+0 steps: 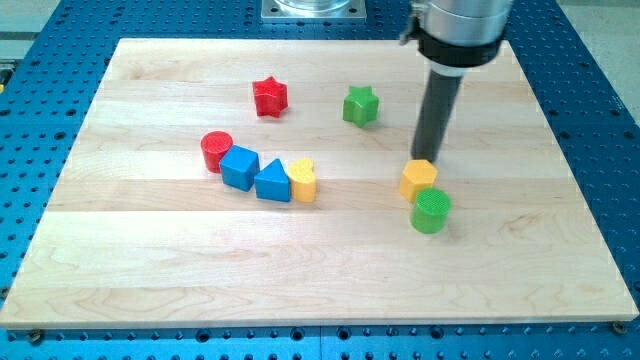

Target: Slide the hexagon to the left

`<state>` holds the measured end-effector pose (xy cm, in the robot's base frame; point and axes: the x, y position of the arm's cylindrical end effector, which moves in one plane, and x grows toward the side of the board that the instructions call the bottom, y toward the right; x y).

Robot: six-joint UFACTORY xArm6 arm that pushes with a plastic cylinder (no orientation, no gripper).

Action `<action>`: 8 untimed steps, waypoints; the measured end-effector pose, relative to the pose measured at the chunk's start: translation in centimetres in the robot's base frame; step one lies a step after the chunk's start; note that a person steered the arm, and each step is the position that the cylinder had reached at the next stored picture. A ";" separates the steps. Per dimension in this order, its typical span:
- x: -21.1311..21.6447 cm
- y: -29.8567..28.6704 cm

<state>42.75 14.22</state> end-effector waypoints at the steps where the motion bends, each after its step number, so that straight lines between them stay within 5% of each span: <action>1: 2.0 0.8; 6: 3.7 -4.1; 8: 3.8 4.0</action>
<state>46.52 18.23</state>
